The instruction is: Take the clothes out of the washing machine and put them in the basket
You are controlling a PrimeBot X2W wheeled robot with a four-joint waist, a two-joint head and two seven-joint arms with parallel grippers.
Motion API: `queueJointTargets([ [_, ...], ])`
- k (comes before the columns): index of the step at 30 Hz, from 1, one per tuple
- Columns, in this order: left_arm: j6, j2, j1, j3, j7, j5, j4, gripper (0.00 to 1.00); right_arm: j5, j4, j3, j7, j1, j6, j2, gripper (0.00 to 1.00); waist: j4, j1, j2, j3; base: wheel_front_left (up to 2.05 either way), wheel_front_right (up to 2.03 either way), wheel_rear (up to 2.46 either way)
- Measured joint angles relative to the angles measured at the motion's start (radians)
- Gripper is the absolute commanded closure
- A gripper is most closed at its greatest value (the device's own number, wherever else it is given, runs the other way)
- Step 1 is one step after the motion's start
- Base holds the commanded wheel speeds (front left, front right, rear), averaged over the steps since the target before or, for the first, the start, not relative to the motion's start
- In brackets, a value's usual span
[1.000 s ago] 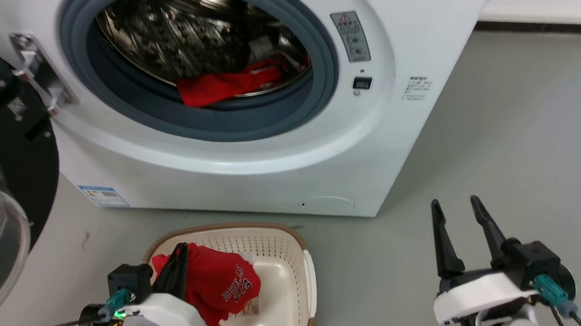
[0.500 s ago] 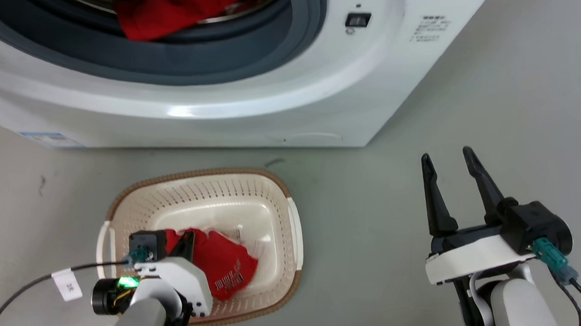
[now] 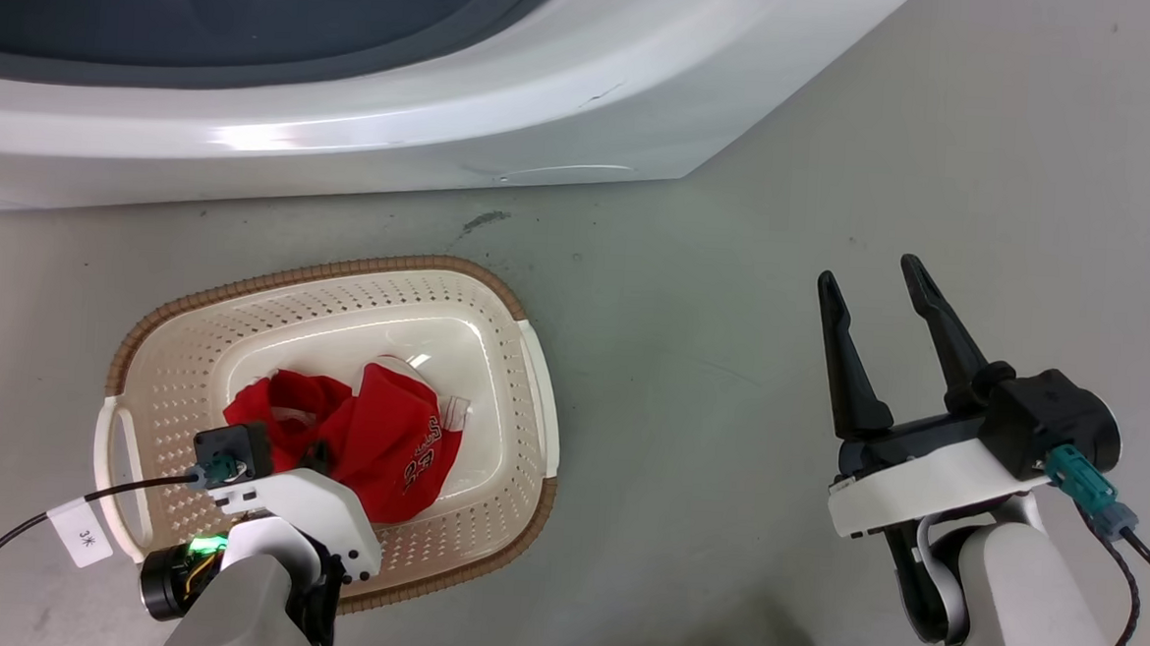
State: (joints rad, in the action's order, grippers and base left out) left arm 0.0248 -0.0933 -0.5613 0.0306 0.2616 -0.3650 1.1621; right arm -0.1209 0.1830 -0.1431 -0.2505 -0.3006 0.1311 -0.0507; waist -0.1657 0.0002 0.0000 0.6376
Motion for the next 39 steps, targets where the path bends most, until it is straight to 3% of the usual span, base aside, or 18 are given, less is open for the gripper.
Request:
queueJointTargets([
  [2,-0.004,-0.001,-0.002,-0.006,0.000,0.000,0.002,0.23,0.000,0.007,0.000,-0.002,-0.004,0.000,0.000,0.00,-0.006,0.0000,0.0000,0.005,0.00,0.00,0.00],
  [3,-0.007,-0.001,-0.002,-0.008,0.000,0.000,0.003,0.00,0.000,0.013,0.000,-0.003,-0.005,0.000,0.000,0.00,-0.006,0.0000,0.0000,0.002,0.00,0.00,0.00],
  [14,0.020,0.019,0.126,-0.008,0.001,0.040,-0.091,0.00,0.012,0.061,0.014,-0.010,0.027,0.000,0.000,0.00,0.023,-0.0001,0.0000,-0.166,0.00,0.00,0.00],
  [18,0.024,0.037,0.236,-0.017,0.001,0.075,-0.225,0.00,0.036,0.051,0.044,-0.010,0.077,0.000,0.000,0.00,0.054,-0.0002,0.0000,-0.295,0.00,0.00,0.00],
  [24,0.018,0.040,0.336,-0.020,0.001,0.112,-0.392,0.00,0.065,0.012,0.068,0.015,0.128,0.000,0.000,0.00,0.091,-0.0003,0.0000,-0.402,0.00,0.00,0.00],
  [39,-0.057,0.043,0.442,0.026,0.001,0.138,-0.826,0.00,0.094,-0.110,0.094,0.095,0.229,0.000,0.000,0.00,0.152,-0.0004,0.0000,-0.526,0.00,0.00,0.00],
])
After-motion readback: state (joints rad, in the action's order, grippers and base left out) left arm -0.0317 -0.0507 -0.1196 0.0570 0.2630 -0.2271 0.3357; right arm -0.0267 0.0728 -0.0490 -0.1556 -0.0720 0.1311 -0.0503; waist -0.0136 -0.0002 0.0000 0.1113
